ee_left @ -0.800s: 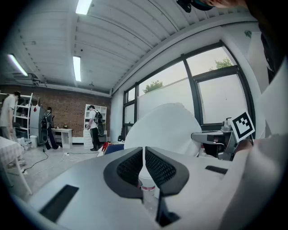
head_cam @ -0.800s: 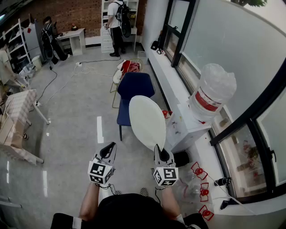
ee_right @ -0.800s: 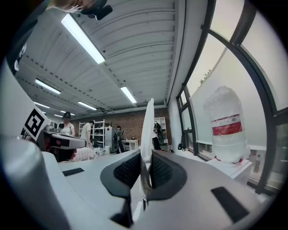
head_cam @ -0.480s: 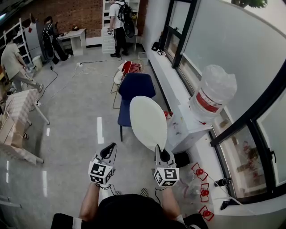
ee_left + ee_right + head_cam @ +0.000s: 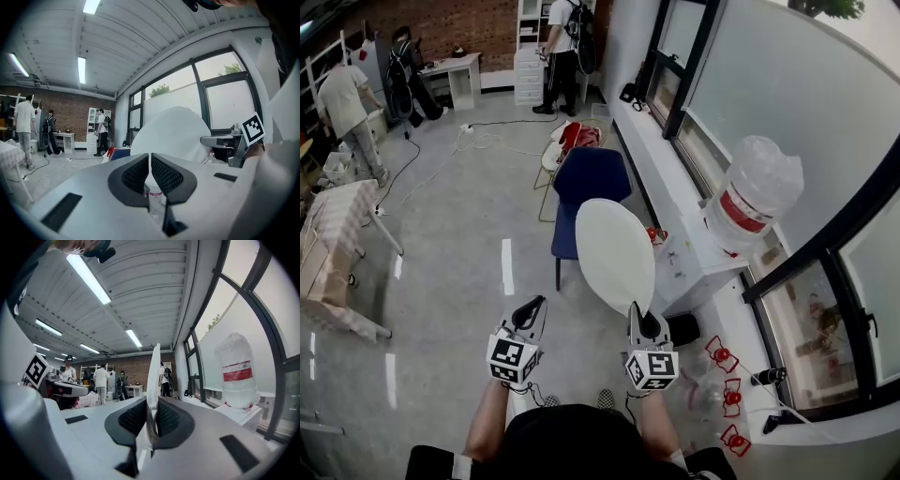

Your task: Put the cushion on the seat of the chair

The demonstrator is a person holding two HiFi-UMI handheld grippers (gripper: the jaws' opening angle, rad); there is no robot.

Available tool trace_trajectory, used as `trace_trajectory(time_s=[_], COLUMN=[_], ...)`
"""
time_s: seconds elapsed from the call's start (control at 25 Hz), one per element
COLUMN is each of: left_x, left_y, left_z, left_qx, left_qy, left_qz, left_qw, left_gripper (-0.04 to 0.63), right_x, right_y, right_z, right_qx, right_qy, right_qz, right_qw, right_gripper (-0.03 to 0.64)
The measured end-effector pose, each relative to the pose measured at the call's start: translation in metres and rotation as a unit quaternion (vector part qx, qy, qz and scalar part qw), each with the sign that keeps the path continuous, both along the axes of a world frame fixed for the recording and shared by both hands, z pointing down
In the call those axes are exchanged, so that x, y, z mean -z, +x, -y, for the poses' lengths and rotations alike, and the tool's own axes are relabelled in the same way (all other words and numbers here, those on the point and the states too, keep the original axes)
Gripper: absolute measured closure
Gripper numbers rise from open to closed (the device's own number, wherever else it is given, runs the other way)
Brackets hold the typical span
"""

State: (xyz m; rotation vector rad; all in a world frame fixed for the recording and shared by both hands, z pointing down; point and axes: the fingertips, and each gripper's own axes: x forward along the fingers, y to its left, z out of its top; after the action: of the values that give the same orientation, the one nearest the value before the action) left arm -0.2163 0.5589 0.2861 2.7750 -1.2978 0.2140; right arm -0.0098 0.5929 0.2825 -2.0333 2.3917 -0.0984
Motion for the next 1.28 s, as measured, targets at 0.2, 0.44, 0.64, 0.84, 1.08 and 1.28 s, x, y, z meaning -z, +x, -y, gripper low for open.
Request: trace_trajectory(time_s=[0.2, 0.44, 0.64, 0.84, 1.08, 1.28], left_x=[-0.006, -0.006, -0.01, -0.016, -0.023, -0.022], left_y=[-0.024, -0.046, -0.052, -0.045, -0.025, 0.001], left_z=[0.006, 0.017, 0.036, 0.068, 0.14, 0.205], left_qx=[-0.007, -0.014, -0.012, -0.006, 0.012, 0.027], left_qy=[-0.001, 0.002, -0.002, -0.007, -0.009, -0.014], left_qz=[0.001, -0.005, -0.007, -0.006, -0.002, -0.002], left_qw=[1.0, 0.9999, 0.9999, 0.9999, 0.9999, 0.9995], left_gripper=[0.563, 0.563, 0.563, 0.563, 0.563, 0.563], right_x=[-0.006, -0.015, -0.019, -0.023, -0.031, -0.031], right_y=[-0.024, -0.056, -0.068, -0.063, -0.038, -0.01], right_z=[0.001, 0.01, 0.033, 0.07, 0.144, 0.214], right_qx=[-0.008, -0.007, 0.004, 0.01, 0.025, 0.041], right_qy=[-0.004, -0.013, -0.015, -0.017, -0.019, -0.029], right_qz=[-0.002, 0.001, 0.003, 0.011, 0.009, 0.003], right_qw=[1.0, 1.0, 1.0, 1.0, 0.999, 0.999], right_gripper=[0.566, 0.566, 0.566, 0.566, 0.566, 0.566])
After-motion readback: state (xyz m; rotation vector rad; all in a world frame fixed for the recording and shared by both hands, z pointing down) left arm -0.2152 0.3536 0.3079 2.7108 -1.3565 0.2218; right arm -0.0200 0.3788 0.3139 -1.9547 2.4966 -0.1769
